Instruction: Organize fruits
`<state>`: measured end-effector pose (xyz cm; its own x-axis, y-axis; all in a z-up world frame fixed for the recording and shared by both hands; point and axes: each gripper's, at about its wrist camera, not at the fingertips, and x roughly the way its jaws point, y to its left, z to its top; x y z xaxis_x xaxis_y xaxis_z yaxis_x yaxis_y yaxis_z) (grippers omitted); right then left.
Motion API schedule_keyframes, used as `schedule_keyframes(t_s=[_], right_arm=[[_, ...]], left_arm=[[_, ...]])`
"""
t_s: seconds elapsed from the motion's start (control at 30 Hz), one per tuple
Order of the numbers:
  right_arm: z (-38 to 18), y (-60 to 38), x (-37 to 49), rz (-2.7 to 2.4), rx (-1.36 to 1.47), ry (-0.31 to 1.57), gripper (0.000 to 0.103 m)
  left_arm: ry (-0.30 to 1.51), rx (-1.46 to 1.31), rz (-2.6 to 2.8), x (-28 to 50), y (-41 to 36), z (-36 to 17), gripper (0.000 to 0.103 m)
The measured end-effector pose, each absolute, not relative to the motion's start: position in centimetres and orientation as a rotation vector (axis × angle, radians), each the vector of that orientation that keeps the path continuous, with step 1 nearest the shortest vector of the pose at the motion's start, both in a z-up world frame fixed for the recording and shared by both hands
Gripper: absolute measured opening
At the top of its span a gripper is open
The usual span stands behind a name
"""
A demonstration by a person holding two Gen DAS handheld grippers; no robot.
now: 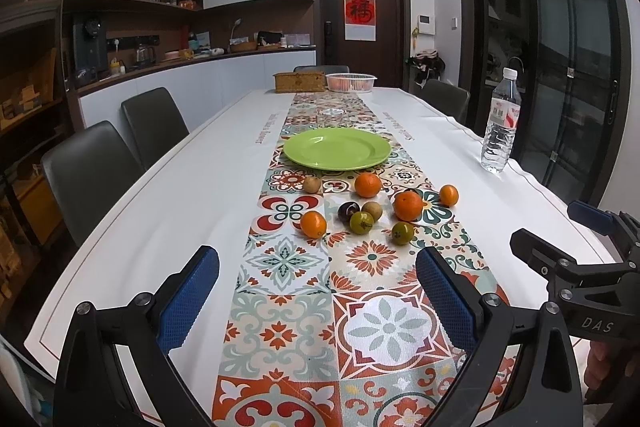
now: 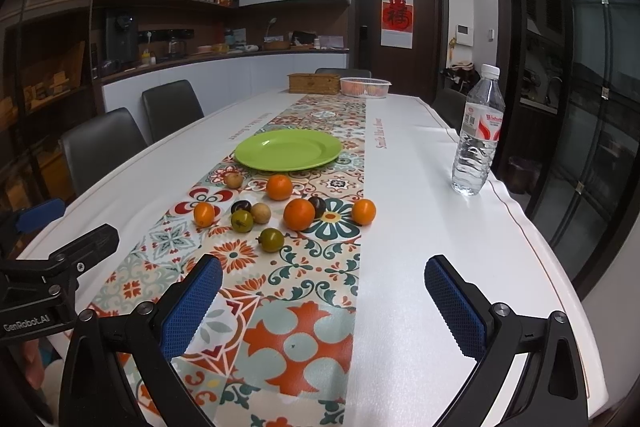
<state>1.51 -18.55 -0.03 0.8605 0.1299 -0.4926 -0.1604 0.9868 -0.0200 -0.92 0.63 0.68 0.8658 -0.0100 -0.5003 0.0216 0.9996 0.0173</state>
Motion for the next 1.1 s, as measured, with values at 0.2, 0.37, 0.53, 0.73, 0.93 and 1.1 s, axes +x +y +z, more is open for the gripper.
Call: schedule_keyframes(t_s=[0.2,0.37,0.53,0.73,0.93,1.1], right_arm=[[-0.01,-18.43,1.48,0.154,-0.062,0.511,0.102],[-0.02,-18.38,1.46,0.155,-0.062,0.511,0.102],[-0.02,-18.37,1.47,0.155,-0.062,0.511,0.102],[-0.09,-18.26,1.47,0.155,-0.062,0.51,0.102],[-0.1,-18.28,1.47,0.154,-0.062,0.51,0.102],[-0.11,-18.31,1.49,0.155,-0.062,0.51,0.102]], left_arm=[[0.523,0.022,-0.017,-0.94,0.6,0.58,0.101],[0.523,0.022,-0.018,-0.95,0.62,0.59,0.101],[0.522,0.023,-0.017,-0.94,0.61,0.61,0.101],[0.521,0.023,-0.016,-1.05,0.71,0.66,0.101],[0.521,0.022,-0.017,-1.04,0.72,0.64,0.101],[0.52,0.022,-0.016,-1.05,0.7,0.61,0.101]])
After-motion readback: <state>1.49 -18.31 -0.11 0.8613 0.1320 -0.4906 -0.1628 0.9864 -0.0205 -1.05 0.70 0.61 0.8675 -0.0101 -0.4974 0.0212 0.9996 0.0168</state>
